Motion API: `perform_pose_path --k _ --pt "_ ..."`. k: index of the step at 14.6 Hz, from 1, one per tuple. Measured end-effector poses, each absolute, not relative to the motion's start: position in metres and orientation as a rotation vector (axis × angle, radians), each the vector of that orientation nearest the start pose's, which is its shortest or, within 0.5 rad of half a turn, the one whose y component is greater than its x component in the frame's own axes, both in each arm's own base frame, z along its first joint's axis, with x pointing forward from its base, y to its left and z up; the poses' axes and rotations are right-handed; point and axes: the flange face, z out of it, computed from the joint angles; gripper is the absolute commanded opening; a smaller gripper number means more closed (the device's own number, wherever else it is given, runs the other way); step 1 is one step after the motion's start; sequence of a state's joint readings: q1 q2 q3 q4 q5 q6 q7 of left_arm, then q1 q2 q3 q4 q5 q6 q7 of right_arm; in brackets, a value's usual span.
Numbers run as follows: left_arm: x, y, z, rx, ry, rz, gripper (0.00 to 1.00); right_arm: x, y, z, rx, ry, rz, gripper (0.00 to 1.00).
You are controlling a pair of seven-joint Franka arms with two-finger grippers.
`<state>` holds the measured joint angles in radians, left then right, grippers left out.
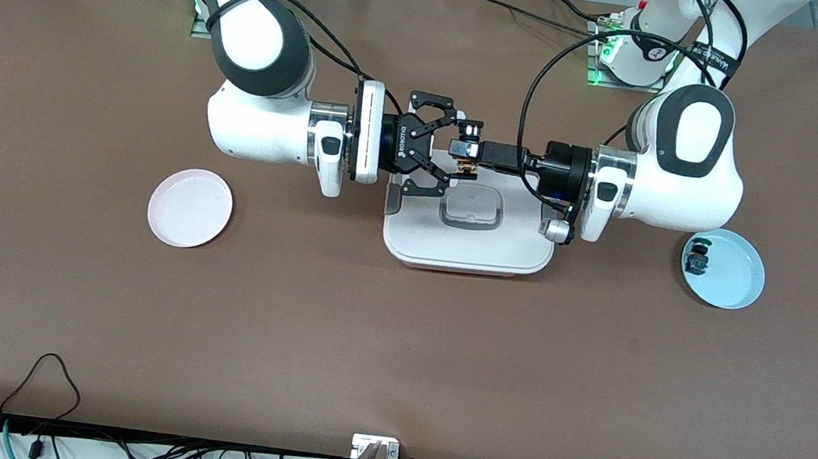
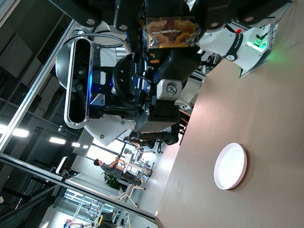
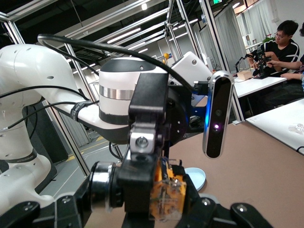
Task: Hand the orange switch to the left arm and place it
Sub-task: 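Grasp the orange switch with the left gripper while the right gripper holds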
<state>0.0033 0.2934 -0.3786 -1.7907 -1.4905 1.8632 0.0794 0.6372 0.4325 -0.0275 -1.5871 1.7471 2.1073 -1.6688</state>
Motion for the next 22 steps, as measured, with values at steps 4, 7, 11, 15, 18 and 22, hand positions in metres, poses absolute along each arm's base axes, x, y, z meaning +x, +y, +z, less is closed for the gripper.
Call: perform_pose_path --k 4,7,11,15,18,22 --pt "0.577 -0.285 0.454 1.673 0.223 -0.409 0.09 0.554 0.448 0.444 -1.409 -1.024 -0.861 0.00" --pt "0.577 -0.284 0.454 1.672 0.223 -0.408 0.06 0.554 0.449 0.444 -1.411 -1.024 -0.863 0.14" --pt "0.578 -0.281 0.455 1.672 0.225 -0.402 0.06 0.553 0.451 0.445 -1.423 -1.016 -0.874 1.00" --pt "0.585 -0.262 0.466 1.667 0.230 -0.370 0.05 0.556 0.448 0.445 -1.451 -1.004 -0.892 1.00" --pt "0.587 -0.255 0.475 1.751 0.172 -0.335 0.05 0.560 0.442 0.450 -1.454 -0.999 -0.907 1.00" --pt "0.592 -0.241 0.488 1.967 0.042 -0.264 0.05 0.572 0.425 0.455 -1.470 -0.986 -0.936 1.00"
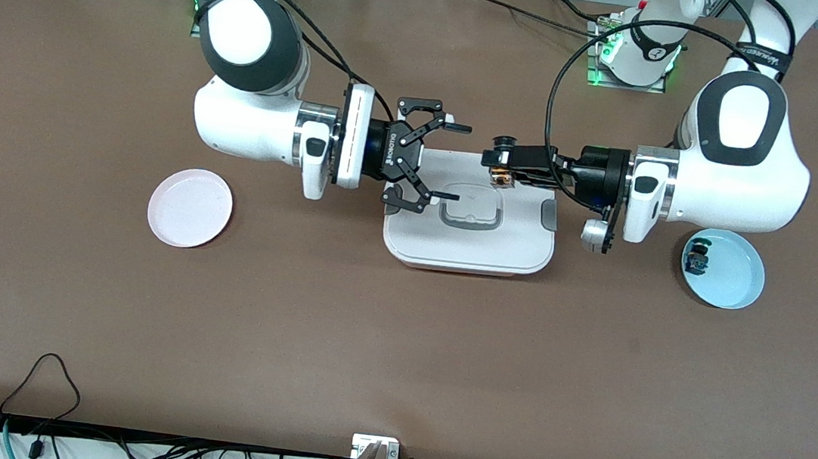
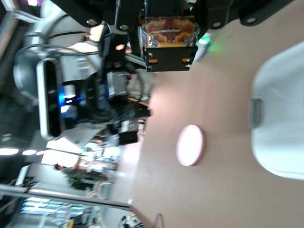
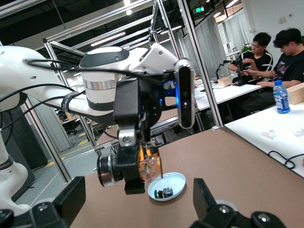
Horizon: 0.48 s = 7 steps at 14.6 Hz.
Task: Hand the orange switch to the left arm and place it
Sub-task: 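Grasp the orange switch with the left gripper while the right gripper holds, then carry the switch to the blue dish while the right gripper withdraws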
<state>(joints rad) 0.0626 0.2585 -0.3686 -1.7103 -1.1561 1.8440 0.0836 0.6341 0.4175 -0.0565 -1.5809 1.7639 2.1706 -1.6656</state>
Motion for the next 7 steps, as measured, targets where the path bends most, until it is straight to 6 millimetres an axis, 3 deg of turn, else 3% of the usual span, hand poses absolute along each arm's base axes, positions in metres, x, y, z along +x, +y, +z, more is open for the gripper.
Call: perform_pose_path --k 4,7 --pt "0.596 -0.215 0.492 2.193 -0.096 -0.236 0.05 0.591 0.387 0.456 -1.521 -0.953 -0.974 1.00" --pt "0.599 -0.185 0.488 2.394 -0.216 -0.237 0.05 0.601 0.352 0.436 -1.574 -0.914 -0.964 1.00"
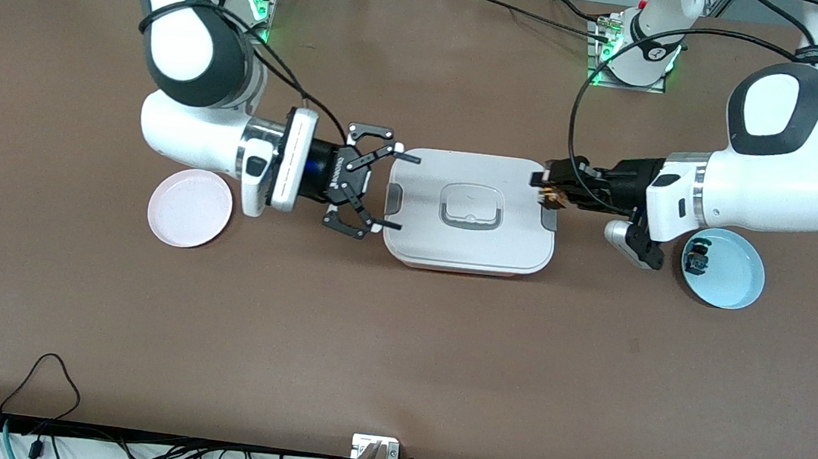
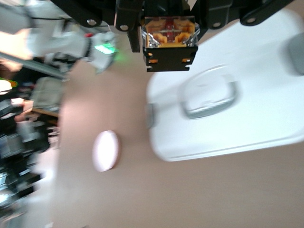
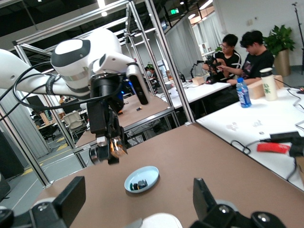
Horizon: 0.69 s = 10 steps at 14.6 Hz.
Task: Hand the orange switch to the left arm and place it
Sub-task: 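Carry the switch to the blue dish while the right gripper withdraws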
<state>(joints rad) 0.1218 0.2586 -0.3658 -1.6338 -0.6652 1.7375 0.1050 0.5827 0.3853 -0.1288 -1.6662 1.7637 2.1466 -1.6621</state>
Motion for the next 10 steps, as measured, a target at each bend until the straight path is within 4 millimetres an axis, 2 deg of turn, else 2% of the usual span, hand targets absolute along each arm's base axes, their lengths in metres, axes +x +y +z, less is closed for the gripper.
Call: perform_pose_path --k 3,6,10 --pt "0.597 -0.151 0.471 2.553 -0.421 -0.305 0.06 0.610 0.309 0.422 -1.604 -0.884 -0.952 1.00" --pt "0.602 -0.115 0.452 2.712 -0.676 -0.346 0.06 0.621 0.268 0.420 -1.637 -0.887 -0.948 1.00" --pt "0.606 -0.082 0.430 2.858 -0.986 -0.476 0.06 0.629 0.223 0.419 -1.758 -0.852 -0.772 1.00"
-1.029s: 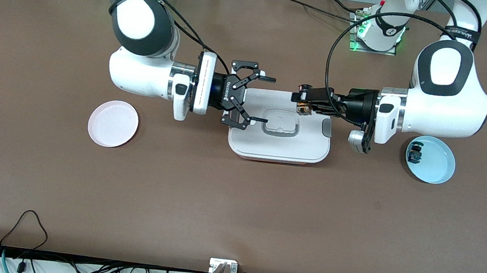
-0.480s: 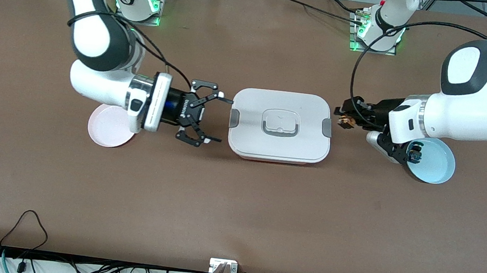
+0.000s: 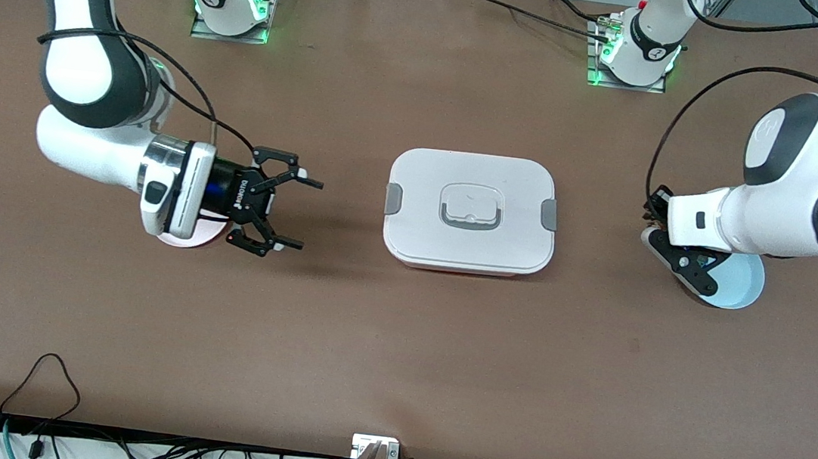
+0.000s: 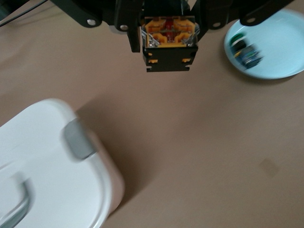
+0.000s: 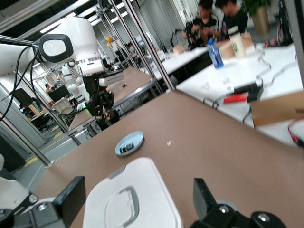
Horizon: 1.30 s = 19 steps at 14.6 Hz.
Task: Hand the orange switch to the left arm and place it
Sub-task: 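Carry the switch to the blue dish while the right gripper withdraws, then lower the switch into the blue dish and open the left gripper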
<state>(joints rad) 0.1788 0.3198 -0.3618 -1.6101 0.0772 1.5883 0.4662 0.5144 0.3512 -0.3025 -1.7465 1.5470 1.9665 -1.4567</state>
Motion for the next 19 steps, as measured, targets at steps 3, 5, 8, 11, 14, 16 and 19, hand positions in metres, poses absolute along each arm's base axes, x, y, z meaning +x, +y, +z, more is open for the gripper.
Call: perform_pose_path --k 3,5,8,11,14,16,19 --pt "0.610 -0.063 0.403 -2.808 1.098 0.607 0.06 0.631 0.202 0.420 -1.878 -0.733 -0.613 1.00" --pt "0.614 -0.047 0.383 -2.712 1.178 0.666 0.06 0.629 0.198 0.416 -1.961 -0.629 -0.488 1.00" --pt "0.623 -0.005 0.356 -2.590 1.336 0.710 0.02 0.626 0.194 0.409 -2.093 -0.452 -0.290 1.00" --pt "0.618 0.061 0.319 -2.516 1.493 0.768 0.00 0.624 0.190 0.405 -2.194 -0.338 -0.159 1.00" --pt "0.601 0.117 0.253 -2.459 1.601 0.908 0.00 0.619 0.185 0.397 -2.351 -0.238 -0.012 1.00" --pt "0.601 0.130 0.210 -2.450 1.688 0.869 0.00 0.613 0.179 0.391 -2.479 -0.209 0.106 1.00" --pt "0.604 0.145 0.182 -2.391 1.825 0.790 0.01 0.603 0.164 0.383 -2.692 -0.191 0.270 1.00"
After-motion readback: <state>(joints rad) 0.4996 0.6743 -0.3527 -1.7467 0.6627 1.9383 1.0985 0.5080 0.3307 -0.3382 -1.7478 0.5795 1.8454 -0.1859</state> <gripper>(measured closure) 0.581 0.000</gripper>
